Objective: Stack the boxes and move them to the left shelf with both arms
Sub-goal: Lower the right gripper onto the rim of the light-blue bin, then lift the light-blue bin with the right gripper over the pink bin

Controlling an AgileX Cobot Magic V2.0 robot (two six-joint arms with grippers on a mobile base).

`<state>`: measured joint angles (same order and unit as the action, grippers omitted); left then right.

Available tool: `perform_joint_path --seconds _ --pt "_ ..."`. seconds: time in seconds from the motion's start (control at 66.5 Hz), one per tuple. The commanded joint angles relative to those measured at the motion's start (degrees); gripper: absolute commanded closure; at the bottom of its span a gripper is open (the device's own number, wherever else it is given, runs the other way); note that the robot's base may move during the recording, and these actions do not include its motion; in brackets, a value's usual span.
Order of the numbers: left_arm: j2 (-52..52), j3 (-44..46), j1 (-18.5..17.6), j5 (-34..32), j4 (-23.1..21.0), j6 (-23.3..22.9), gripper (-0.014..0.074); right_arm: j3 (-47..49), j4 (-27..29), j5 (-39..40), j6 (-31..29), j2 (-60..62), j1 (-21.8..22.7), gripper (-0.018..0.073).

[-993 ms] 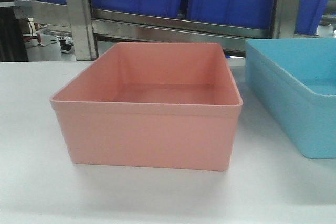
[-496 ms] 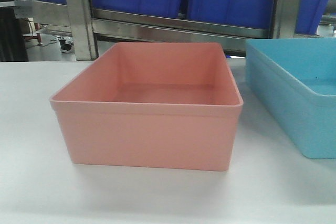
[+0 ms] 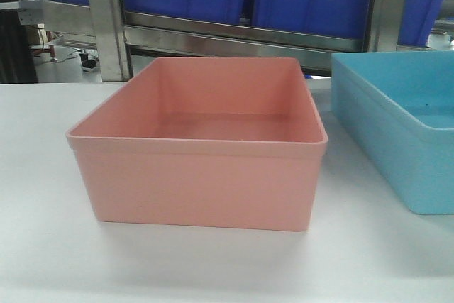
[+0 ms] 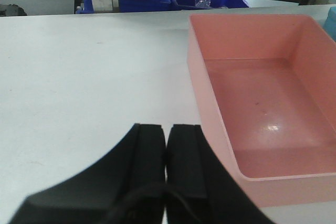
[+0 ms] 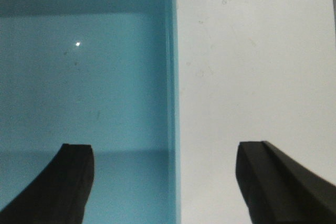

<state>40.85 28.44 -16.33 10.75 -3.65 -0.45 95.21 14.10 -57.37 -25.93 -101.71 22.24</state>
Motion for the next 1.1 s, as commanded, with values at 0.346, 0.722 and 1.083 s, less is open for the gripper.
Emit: perform_joint_path --seconds 0.346,0.722,1.083 --pt "-0.3 1.6 0.2 -4.9 0.0 0.1 0.0606 2.1 2.0 8.2 -5.8 -12.2 -0.1 -0.0031" --pt "-0.3 1.6 0.2 -4.9 0.0 0.1 0.0606 2.5 2.1 8.7 -5.8 -16.9 -0.1 0.0334" --pt "-0.3 1.6 0.2 -4.9 0.0 0.1 0.0606 2.6 2.1 8.3 -3.2 -12.9 0.0 0.0502"
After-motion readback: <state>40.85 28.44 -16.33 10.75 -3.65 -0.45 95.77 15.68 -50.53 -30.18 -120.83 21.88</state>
